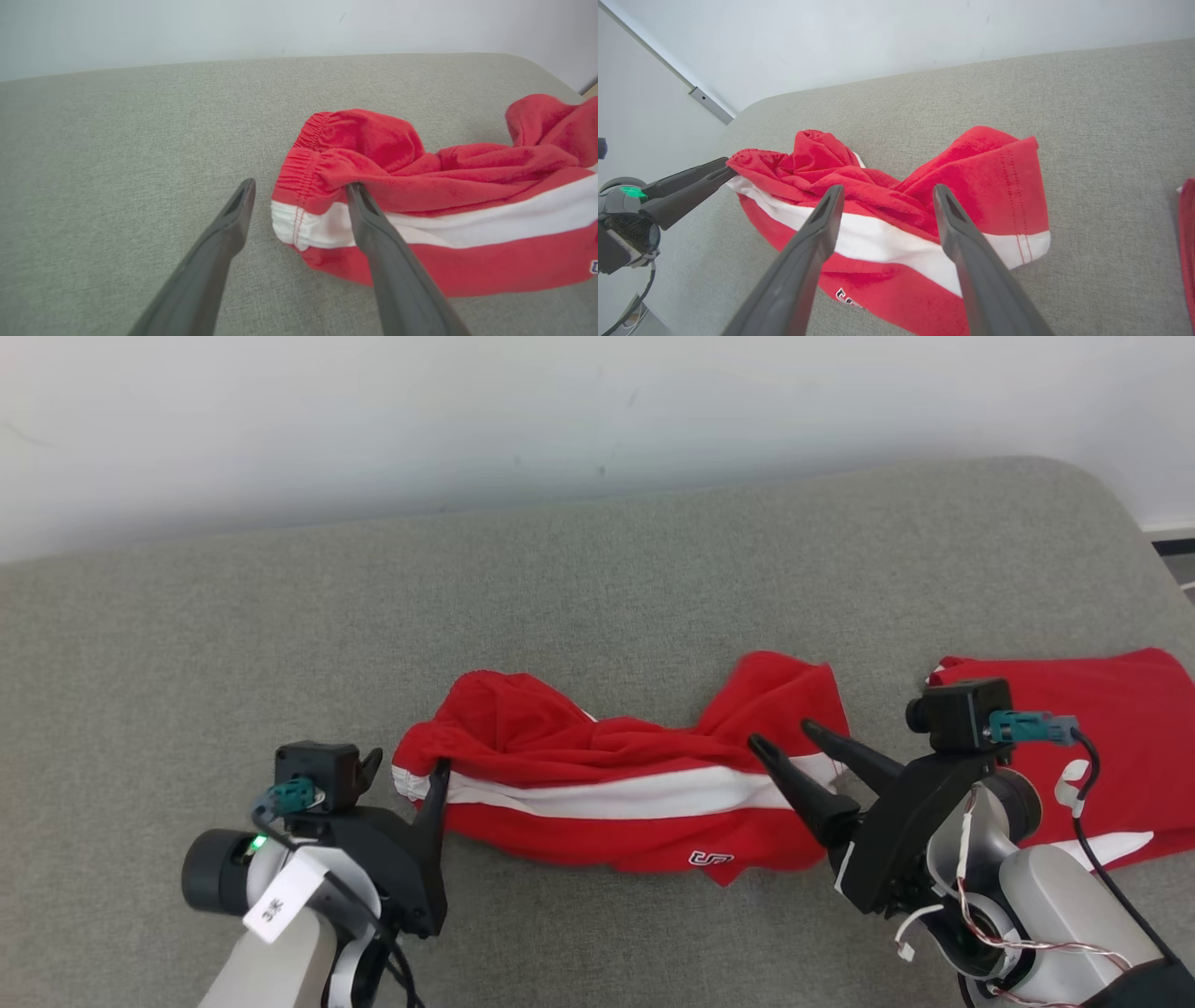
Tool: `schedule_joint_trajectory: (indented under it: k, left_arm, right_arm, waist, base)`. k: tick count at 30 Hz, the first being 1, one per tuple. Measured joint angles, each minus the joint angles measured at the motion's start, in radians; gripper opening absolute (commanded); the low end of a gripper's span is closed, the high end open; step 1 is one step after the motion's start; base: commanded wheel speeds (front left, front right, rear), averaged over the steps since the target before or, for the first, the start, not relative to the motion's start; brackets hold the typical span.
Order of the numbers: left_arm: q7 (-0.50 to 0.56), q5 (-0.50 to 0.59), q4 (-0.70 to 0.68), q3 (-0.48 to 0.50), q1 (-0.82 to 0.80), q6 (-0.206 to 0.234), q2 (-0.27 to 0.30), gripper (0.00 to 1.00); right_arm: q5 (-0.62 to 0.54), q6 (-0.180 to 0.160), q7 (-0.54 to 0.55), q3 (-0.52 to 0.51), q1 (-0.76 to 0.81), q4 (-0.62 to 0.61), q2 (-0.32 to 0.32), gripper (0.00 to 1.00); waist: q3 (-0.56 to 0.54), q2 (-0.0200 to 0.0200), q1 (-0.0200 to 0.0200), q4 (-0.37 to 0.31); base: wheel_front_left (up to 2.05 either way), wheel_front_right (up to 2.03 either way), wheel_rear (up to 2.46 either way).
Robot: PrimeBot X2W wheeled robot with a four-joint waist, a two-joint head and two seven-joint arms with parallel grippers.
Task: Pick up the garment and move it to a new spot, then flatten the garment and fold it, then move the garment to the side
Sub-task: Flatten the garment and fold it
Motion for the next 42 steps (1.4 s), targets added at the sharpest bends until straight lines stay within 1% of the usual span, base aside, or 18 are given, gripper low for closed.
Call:
schedule_joint_trajectory:
  k: [2,4,12,15,18,19,27,32,40,42]
  left_arm:
    - [0.013,0.005,0.013,-0.007,-0.017,0.0,-0.01,1.0]
    - [0.014,0.01,0.021,-0.002,-0.033,0.009,-0.017,1.0]
    - [-0.025,0.008,0.037,0.077,-0.041,0.027,-0.009,1.0]
    - [-0.04,0.006,0.042,0.092,0.02,0.034,0.001,1.0]
    - [-0.053,0.006,0.035,0.1,0.096,0.034,0.007,1.0]
    - [-0.062,0.006,0.025,0.1,0.117,0.034,0.009,1.0]
    - [-0.15,0.027,-0.083,0.102,0.253,0.035,0.044,1.0]
    - [-0.189,0.021,-0.132,0.091,0.321,0.02,0.06,1.0]
    - [-0.248,-0.024,-0.186,0.158,0.432,0.027,0.065,1.0]
    - [-0.263,-0.033,-0.199,0.183,0.468,0.034,0.057,1.0]
  right_arm:
    - [-0.004,-0.015,-0.001,-0.009,-0.009,0.014,0.003,1.0]
    - [-0.006,-0.016,-0.002,-0.008,-0.012,0.033,0.01,1.0]
    - [-0.055,-0.042,-0.063,-0.018,-0.03,0.087,0.016,1.0]
    - [-0.082,-0.053,-0.095,-0.019,-0.022,0.104,0.013,1.0]
    - [-0.103,-0.075,-0.133,-0.028,0.015,0.104,0.005,1.0]
    - [-0.115,-0.077,-0.144,-0.029,0.032,0.102,0.0,1.0]
    - [-0.193,-0.142,-0.254,-0.045,0.16,0.038,-0.017,1.0]
    - [-0.224,-0.177,-0.321,-0.083,0.245,0.011,-0.026,1.0]
    - [-0.273,-0.191,-0.406,-0.11,0.306,-0.019,0.002,1.0]
    - [-0.279,-0.198,-0.438,-0.142,0.326,-0.023,0.01,1.0]
  waist:
    - [0.014,0.0,0.0,-0.002]
    - [0.024,0.0,0.0,-0.001]
    - [-0.002,0.0001,0.0,0.012]
    - [-0.027,0.0001,0.0,0.016]
    - [-0.059,0.0,-0.0001,0.02]
    - [-0.071,0.0001,-0.0001,0.022]
    - [-0.161,0.0,-0.0003,0.032]
    - [-0.208,0.0,-0.0004,0.036]
    - [-0.244,0.0,-0.0003,0.021]
    - [-0.248,0.0,-0.0003,0.01]
  base:
    - [0.0,0.0,0.0]
    - [0.0,0.0,0.0]
    - [0.0,0.0,0.0]
    - [0.0,0.0,0.0]
    - [0.0,0.0,0.0]
    - [0.0,0.0,0.0]
    - [0.0,0.0,0.0]
    - [0.0,0.0,0.0]
    - [0.0,0.0,0.0]
    - [0.0,0.0,0.0]
